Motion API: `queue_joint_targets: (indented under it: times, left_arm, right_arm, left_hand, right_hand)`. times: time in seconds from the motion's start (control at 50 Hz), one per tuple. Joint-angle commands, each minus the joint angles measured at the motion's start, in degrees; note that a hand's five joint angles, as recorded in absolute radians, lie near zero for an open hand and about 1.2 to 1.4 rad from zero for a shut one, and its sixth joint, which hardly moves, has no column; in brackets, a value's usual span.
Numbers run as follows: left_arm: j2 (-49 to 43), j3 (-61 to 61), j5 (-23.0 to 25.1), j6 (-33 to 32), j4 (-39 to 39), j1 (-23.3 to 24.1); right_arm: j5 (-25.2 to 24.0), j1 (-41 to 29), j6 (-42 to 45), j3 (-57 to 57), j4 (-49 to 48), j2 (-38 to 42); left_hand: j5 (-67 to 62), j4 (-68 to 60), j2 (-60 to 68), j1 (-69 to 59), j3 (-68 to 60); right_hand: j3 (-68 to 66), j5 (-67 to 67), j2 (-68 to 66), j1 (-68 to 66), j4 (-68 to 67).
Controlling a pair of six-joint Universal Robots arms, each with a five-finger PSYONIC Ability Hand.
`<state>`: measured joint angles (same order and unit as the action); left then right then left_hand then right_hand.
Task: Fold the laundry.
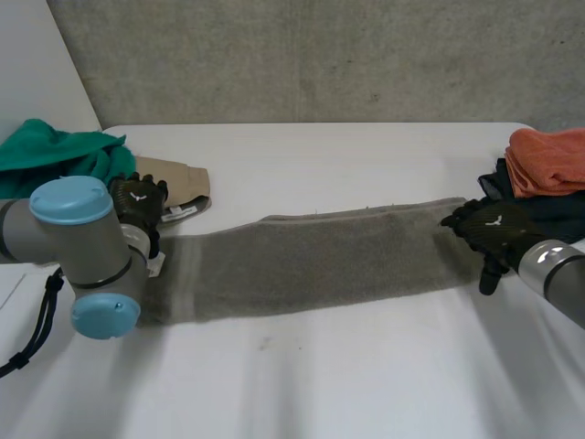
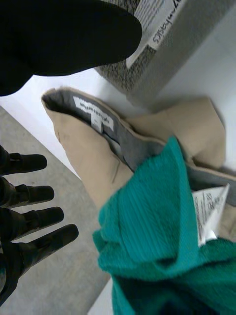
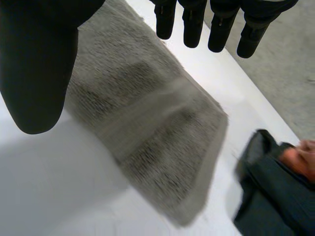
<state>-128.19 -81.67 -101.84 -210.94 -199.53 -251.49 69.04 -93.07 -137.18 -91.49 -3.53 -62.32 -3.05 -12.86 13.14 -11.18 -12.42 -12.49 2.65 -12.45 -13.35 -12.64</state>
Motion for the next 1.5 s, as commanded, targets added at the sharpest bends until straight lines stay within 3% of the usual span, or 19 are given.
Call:
queue_joint_targets:
  times: [0.02,0.22,0.32,0.34,0.38,0.5,0.6,0.78,0.86,1.0,1.12,1.18,1.26,1.38,1.4,1.42,1.44,1.5]
  left_arm:
    - [9.4,-8.8,-0.2,0.7,0.3,1.6]
    - [16.7,-15.7,-0.2,0.7,-0.4,5.4]
    - [17.4,-16.1,-0.2,0.7,-0.4,5.7]
    - [17.4,-16.1,-0.2,0.8,-0.4,5.7]
    - [17.3,-16.1,-0.2,0.8,-0.4,5.7]
    - [17.7,-16.2,-0.5,0.8,-0.4,6.8]
    - [20.0,-17.0,-0.4,0.8,-0.3,7.5]
    - [24.0,-19.2,-0.4,1.4,0.2,7.9]
    - [25.4,-20.1,-0.4,2.0,0.3,8.1]
    - [27.5,-21.2,-0.4,2.6,0.3,8.5]
    - [28.7,-21.8,-0.4,2.6,0.3,8.5]
    - [28.9,-22.0,-0.5,2.6,0.3,8.7]
    - [28.9,-22.2,-0.5,3.5,0.4,10.2]
    - [27.8,-21.2,-0.4,4.6,0.0,13.2]
    - [27.7,-21.0,-0.4,4.6,-0.1,13.5]
    - [27.5,-20.7,-0.3,4.6,-0.2,13.7]
    - [26.7,-19.8,-0.2,4.6,-0.4,14.7]
    - [25.1,-17.7,-0.3,4.7,-0.5,17.2]
  right_arm:
    - [-0.4,3.9,3.6,-1.3,0.2,-1.2]
    - [-3.1,5.4,6.6,1.8,-0.5,5.1]
    - [-3.8,5.6,6.5,3.9,-0.6,8.0]
    - [-4.1,5.7,6.5,4.2,-0.5,8.6]
    - [-4.2,6.1,6.7,5.0,-0.5,9.5]
    - [-1.5,9.7,6.4,1.9,-6.5,8.5]
    - [3.8,15.1,8.3,-3.1,-9.1,-0.7]
    - [7.9,21.9,20.2,-3.8,-9.2,-3.4]
    - [10.1,17.7,21.3,-3.8,-9.1,-6.1]
    - [9.6,-0.7,10.3,-2.6,-10.5,-10.7]
    - [4.6,-20.6,8.2,-3.3,-16.9,-10.4]
    - [2.0,-29.9,8.4,-4.3,-19.8,-6.3]
    - [-0.3,-36.5,8.7,-6.0,-21.1,-2.3]
    - [-1.6,-38.5,10.4,-7.7,-20.2,1.0]
    - [-1.7,-38.3,10.4,-8.3,-20.2,1.0]
    - [-1.6,-38.1,10.4,-9.2,-20.4,0.5]
    - [-1.6,-38.1,10.0,-9.8,-20.6,0.1]
    - [-1.0,-35.5,7.5,-11.2,-20.9,-5.7]
  left_hand:
    - [-2.0,-2.2,2.0,-3.9,-2.7]
    - [-1.2,-1.4,1.1,-3.1,-1.8]
    - [-1.2,-1.4,1.1,-3.1,-1.8]
    - [-1.2,-1.4,1.1,-3.1,-1.8]
    - [-1.2,-1.4,1.1,-3.1,-1.8]
    - [-1.2,-1.4,1.1,-3.1,-1.8]
    - [-0.7,-0.9,0.6,-2.6,-1.3]
    - [0.0,-0.2,-0.1,-1.9,-0.7]
    - [1.2,1.0,-1.2,-0.7,0.5]
    - [1.3,1.1,-1.4,-0.6,0.7]
    - [1.3,1.1,-1.4,-0.5,0.7]
    - [1.3,1.1,-1.4,-0.5,0.7]
    - [1.3,1.1,-1.4,-0.5,0.7]
    - [1.5,1.3,-1.6,-0.4,0.9]
    - [1.5,1.3,-1.6,-0.4,0.9]
    - [1.5,1.3,-1.6,-0.4,0.9]
    - [1.5,1.3,-1.6,-0.4,0.9]
    - [1.5,1.3,-1.6,-0.4,0.9]
  right_hand:
    - [-0.4,0.3,-0.5,0.4,-0.3]
    - [-13.1,12.9,-13.1,-12.2,-12.9]
    - [-27.7,27.5,-27.7,-26.8,-27.5]
    - [-31.5,31.4,-31.6,-30.7,-31.4]
    - [-67.3,67.2,-67.4,-66.5,-67.2]
    - [-67.5,67.4,-67.5,-66.7,-67.4]
    - [-67.5,67.4,-67.5,-66.7,-67.4]
    - [-67.5,67.4,-67.5,-66.7,-67.4]
    - [-67.5,67.4,-67.5,-66.7,-67.4]
    - [-67.5,67.4,-67.5,-66.7,-67.4]
    - [-67.5,67.4,-67.5,-66.7,-67.4]
    - [-67.5,67.4,-67.5,-66.7,-67.4]
    - [-67.5,67.4,-67.5,-66.7,-67.4]
    - [-65.7,65.6,-65.8,-64.9,-65.6]
    - [-51.9,51.7,-51.9,-51.0,-51.7]
    - [-15.3,15.1,-15.3,-14.4,-15.1]
    - [1.6,-1.7,1.5,2.4,1.7]
    - [2.5,-2.6,2.5,3.3,2.6]
